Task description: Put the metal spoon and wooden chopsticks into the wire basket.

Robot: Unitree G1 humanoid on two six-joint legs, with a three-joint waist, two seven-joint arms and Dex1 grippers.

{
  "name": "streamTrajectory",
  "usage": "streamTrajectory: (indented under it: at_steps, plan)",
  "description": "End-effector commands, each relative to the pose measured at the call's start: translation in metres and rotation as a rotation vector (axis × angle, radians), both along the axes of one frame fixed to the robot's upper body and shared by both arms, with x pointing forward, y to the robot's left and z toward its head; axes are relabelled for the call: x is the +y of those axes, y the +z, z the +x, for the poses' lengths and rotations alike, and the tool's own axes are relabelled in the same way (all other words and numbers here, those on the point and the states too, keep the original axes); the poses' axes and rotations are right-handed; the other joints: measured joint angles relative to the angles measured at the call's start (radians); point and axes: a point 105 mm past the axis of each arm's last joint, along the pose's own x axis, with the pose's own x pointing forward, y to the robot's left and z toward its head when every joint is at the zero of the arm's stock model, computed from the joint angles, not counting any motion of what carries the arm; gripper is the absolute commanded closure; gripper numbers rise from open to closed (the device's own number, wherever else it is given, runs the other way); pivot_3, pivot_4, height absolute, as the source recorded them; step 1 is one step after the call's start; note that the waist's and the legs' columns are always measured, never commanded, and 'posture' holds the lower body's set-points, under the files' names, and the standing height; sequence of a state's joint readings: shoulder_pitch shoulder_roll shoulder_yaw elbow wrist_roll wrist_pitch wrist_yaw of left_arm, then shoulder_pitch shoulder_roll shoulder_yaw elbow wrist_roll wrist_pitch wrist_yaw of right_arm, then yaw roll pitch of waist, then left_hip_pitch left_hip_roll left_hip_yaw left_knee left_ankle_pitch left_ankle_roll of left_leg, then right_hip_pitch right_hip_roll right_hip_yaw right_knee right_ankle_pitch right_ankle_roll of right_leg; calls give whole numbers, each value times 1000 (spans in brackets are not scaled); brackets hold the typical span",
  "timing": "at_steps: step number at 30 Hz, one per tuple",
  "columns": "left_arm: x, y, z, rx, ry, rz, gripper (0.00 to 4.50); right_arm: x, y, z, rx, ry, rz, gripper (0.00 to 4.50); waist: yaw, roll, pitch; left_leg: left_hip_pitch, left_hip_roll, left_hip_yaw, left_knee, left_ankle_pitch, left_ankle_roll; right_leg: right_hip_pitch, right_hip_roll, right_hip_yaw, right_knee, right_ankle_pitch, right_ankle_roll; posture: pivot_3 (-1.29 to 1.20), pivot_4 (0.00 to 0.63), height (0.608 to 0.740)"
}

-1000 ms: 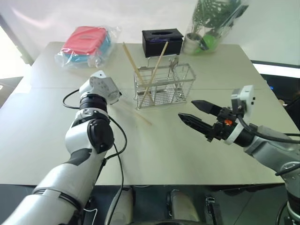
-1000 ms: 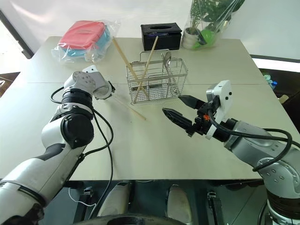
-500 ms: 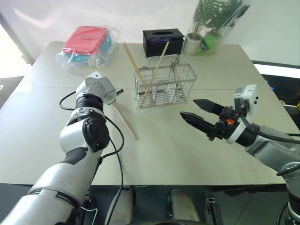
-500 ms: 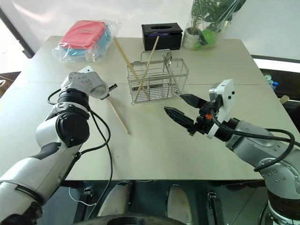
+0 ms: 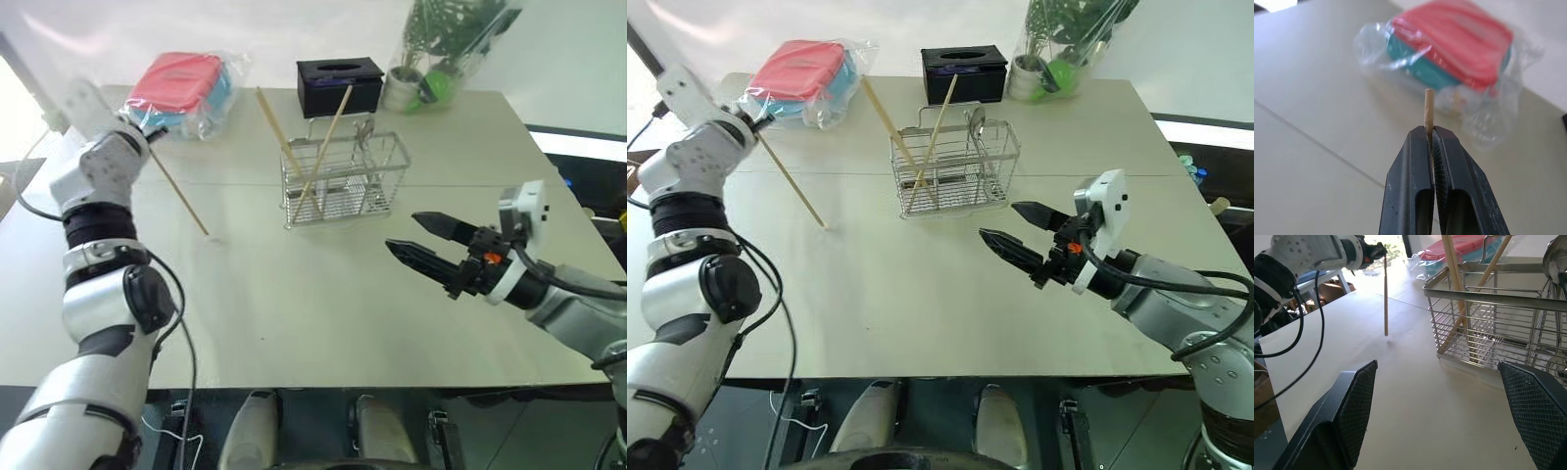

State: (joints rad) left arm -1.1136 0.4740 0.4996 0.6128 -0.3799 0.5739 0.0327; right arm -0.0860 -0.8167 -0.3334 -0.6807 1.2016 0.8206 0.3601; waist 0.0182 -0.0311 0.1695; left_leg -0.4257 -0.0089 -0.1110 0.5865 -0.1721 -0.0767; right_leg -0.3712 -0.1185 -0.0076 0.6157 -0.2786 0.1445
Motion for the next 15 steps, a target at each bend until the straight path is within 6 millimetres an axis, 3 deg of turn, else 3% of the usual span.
streamTrajectory:
  at_steps: [1, 6, 9, 12, 15]
  plan:
    - [-32, 120, -36, -482, -247, 6, 4469, -6, 6, -3, -36, -6, -14, 405, 1, -2, 1, -1, 0, 0, 1, 0, 0, 0, 0, 0, -1, 0, 0, 0, 150, 710]
    - [-71, 181, -63, -702, -434, 75, 4469, -11, 0, -5, -32, -11, -36, 405, -7, -2, 1, -1, 0, 1, 3, -1, 1, 1, 0, 0, -2, 0, -1, 0, 150, 710]
    - [-115, 205, -74, -783, -566, 162, 4469, -14, -2, -8, -34, -20, -31, 405, -7, -1, 0, 1, 0, 0, 2, -1, 1, 2, 0, 0, -1, 0, 0, 0, 150, 710]
    - [-141, 208, -74, -800, -649, 174, 4469, -14, -4, -10, -38, -31, -25, 405, -6, -1, 0, 1, 0, 1, 3, -1, 1, 3, 0, 0, -1, 0, -1, 0, 150, 710]
    - [-165, 195, -67, -772, -719, 187, 4469, -14, -4, -14, -45, -44, -14, 405, -6, 0, 0, 0, 0, 1, 3, -1, 2, 3, 0, 0, -2, 0, -1, 0, 150, 710]
